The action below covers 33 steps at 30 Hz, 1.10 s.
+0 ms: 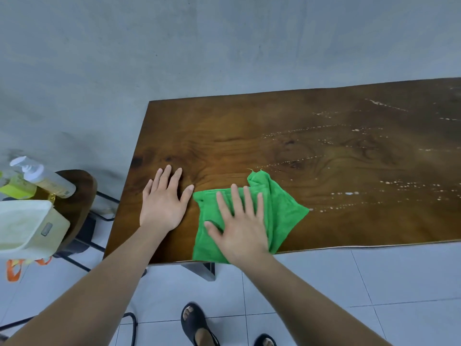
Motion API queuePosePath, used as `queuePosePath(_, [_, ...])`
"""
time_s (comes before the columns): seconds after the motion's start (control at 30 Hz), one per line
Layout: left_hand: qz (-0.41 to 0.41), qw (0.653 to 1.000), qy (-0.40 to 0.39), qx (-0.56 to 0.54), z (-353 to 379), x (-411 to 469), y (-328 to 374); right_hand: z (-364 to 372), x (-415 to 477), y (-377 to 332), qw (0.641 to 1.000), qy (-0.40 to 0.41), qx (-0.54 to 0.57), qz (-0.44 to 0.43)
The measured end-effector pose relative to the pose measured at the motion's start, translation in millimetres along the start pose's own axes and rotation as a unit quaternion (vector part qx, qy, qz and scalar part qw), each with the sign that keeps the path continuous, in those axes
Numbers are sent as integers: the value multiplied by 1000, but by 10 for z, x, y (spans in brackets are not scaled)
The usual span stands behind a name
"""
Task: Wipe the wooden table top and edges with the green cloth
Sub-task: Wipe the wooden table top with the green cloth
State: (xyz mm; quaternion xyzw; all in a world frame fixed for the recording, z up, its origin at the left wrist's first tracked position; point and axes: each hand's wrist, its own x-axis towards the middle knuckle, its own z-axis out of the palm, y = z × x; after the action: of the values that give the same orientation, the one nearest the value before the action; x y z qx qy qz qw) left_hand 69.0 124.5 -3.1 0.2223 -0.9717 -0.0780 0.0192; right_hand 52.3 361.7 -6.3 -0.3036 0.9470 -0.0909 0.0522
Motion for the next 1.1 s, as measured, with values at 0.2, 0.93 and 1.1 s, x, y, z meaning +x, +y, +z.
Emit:
queuePosePath(0.2, [7,1000,-3,3,-3,-9,-16,118,-38,-275,986,-36,-1,-166])
queuePosePath(0.93, [-4,1000,4,25,61,55,-25,-586,638,2138,977,-10,-19,212])
queuePosePath(1.1, [0,1000,9,18,67,57,-27,-437,849,1011,993,-37,-28,112])
